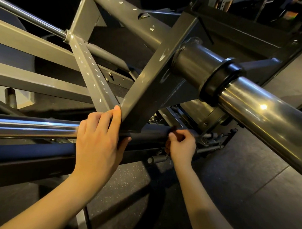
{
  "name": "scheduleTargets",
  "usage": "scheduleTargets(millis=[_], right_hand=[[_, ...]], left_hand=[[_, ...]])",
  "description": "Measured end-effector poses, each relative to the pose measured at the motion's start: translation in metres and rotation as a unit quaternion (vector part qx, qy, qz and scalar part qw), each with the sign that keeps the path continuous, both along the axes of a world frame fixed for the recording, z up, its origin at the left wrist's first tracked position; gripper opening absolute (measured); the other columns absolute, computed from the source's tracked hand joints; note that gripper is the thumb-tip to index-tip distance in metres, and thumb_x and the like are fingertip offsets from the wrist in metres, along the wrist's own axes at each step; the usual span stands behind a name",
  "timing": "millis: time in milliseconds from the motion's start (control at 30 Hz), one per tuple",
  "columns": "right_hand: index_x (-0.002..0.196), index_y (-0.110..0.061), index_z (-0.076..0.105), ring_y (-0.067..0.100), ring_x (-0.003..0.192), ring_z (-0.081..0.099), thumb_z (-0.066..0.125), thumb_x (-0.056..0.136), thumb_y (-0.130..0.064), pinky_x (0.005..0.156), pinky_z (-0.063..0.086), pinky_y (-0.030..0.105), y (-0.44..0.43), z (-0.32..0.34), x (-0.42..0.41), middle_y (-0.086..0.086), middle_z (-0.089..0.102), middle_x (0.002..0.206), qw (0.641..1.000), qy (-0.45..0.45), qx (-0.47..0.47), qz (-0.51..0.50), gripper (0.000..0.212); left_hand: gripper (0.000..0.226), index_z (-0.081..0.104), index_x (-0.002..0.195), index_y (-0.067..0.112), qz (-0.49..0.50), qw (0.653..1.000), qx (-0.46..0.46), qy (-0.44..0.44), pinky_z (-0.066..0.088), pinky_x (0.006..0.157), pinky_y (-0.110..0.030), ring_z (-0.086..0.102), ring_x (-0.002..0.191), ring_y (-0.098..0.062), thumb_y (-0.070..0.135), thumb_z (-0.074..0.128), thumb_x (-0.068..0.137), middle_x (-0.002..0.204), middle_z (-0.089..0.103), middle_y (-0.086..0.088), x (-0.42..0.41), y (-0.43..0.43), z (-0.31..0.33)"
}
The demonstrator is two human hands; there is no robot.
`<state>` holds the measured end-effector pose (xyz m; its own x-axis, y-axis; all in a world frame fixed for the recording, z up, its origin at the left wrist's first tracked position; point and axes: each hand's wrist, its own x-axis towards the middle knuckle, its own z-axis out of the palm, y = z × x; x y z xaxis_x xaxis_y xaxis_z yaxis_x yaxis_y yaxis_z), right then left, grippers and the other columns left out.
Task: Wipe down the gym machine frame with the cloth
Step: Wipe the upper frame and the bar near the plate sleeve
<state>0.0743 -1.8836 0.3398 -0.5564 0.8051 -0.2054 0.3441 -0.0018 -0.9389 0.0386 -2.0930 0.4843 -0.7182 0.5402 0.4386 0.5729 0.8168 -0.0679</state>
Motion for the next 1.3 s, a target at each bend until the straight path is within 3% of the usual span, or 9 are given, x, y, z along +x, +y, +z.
scheduleTargets(millis=[100, 233, 333, 533, 733, 867, 1033, 1167, 1300], right_hand=[[0.106, -0.034, 0.055, 0.003, 0.106, 0.053, 0.069, 0.093, -0.018, 0.096, 0.045, 0.027, -0.017, 0.002, 0.014, -0.016, 0.053, 0.113, 0.995, 0.019, 0.074, 0.056, 0.025], [0.100, -0.047, 0.052, 0.014, 0.119, 0.057, 0.064, 0.097, -0.020, 0.103, 0.051, 0.042, 0.025, -0.005, -0.010, -0.012, 0.054, 0.123, 0.997, -0.031, 0.071, 0.017, 0.029], [0.117, -0.025, 0.063, 0.023, 0.120, 0.061, 0.063, 0.098, -0.021, 0.103, 0.049, 0.042, 0.051, -0.007, -0.031, 0.004, 0.063, 0.126, 0.987, -0.144, 0.065, -0.016, 0.020], [0.122, -0.032, 0.059, 0.006, 0.112, 0.057, 0.065, 0.097, -0.022, 0.097, 0.051, 0.033, 0.011, -0.010, 0.004, -0.014, 0.056, 0.120, 0.992, -0.040, 0.100, 0.070, 0.028], [0.116, -0.026, 0.060, 0.021, 0.113, 0.062, 0.063, 0.098, -0.026, 0.095, 0.049, 0.039, 0.044, -0.019, -0.012, -0.012, 0.053, 0.104, 0.991, -0.111, 0.066, -0.024, 0.018], [0.112, -0.029, 0.059, 0.019, 0.113, 0.061, 0.063, 0.098, -0.022, 0.100, 0.052, 0.044, 0.020, 0.001, -0.009, -0.013, 0.052, 0.102, 0.996, -0.080, 0.007, -0.045, 0.016], [0.108, -0.028, 0.061, 0.001, 0.091, 0.061, 0.063, 0.099, -0.018, 0.064, 0.053, 0.011, -0.029, 0.036, 0.017, -0.011, 0.061, 0.106, 0.999, -0.014, -0.023, 0.025, 0.014], [0.106, -0.031, 0.069, 0.011, 0.107, 0.067, 0.070, 0.095, -0.021, 0.099, 0.055, 0.043, -0.043, 0.056, 0.037, -0.006, 0.069, 0.114, 0.984, 0.049, -0.113, 0.129, 0.015], [0.110, -0.029, 0.071, 0.019, 0.110, 0.068, 0.070, 0.095, -0.020, 0.102, 0.053, 0.052, -0.048, 0.080, 0.051, -0.001, 0.071, 0.117, 0.976, 0.090, -0.165, 0.106, 0.018]], left_hand=[[0.083, 0.050, 0.143, -0.003, 0.002, 1.000, -0.001, 0.005, 0.041, 0.081, -0.050, 0.046, 0.108, -0.038, 0.035, 0.084, 0.077, 0.125, 0.060, -0.022, 0.000, 0.001, -0.001], [0.083, 0.050, 0.143, -0.003, 0.002, 1.000, -0.004, 0.004, 0.039, 0.082, -0.049, 0.045, 0.109, -0.037, 0.035, 0.083, 0.078, 0.126, 0.060, -0.022, -0.001, 0.002, 0.000], [0.083, 0.050, 0.143, -0.002, 0.001, 1.000, 0.001, -0.001, 0.040, 0.083, -0.049, 0.045, 0.109, -0.036, 0.035, 0.083, 0.077, 0.126, 0.060, -0.022, 0.001, 0.001, 0.000], [0.082, 0.050, 0.143, -0.003, 0.008, 1.000, -0.003, 0.005, 0.037, 0.082, -0.046, 0.045, 0.108, -0.037, 0.036, 0.081, 0.079, 0.124, 0.059, -0.022, -0.001, 0.002, -0.003], [0.083, 0.050, 0.143, -0.004, 0.000, 1.000, -0.005, -0.001, 0.042, 0.079, -0.049, 0.047, 0.107, -0.038, 0.036, 0.082, 0.078, 0.123, 0.060, -0.023, -0.001, 0.002, -0.002], [0.085, 0.050, 0.142, -0.003, -0.004, 1.000, -0.004, -0.016, 0.046, 0.078, -0.049, 0.051, 0.106, -0.038, 0.037, 0.084, 0.075, 0.123, 0.061, -0.022, -0.001, 0.002, 0.000], [0.086, 0.051, 0.141, -0.003, -0.007, 0.999, -0.016, -0.029, 0.047, 0.079, -0.048, 0.054, 0.106, -0.038, 0.037, 0.087, 0.073, 0.124, 0.061, -0.021, -0.001, 0.001, 0.003], [0.088, 0.050, 0.142, -0.003, -0.019, 0.999, -0.022, -0.033, 0.047, 0.081, -0.048, 0.055, 0.106, -0.037, 0.036, 0.088, 0.072, 0.124, 0.061, -0.020, 0.000, 0.000, 0.008], [0.092, 0.047, 0.145, 0.000, -0.023, 0.997, -0.048, -0.053, 0.047, 0.085, -0.044, 0.054, 0.108, -0.033, 0.043, 0.085, 0.073, 0.125, 0.059, -0.015, 0.004, -0.002, 0.016]])
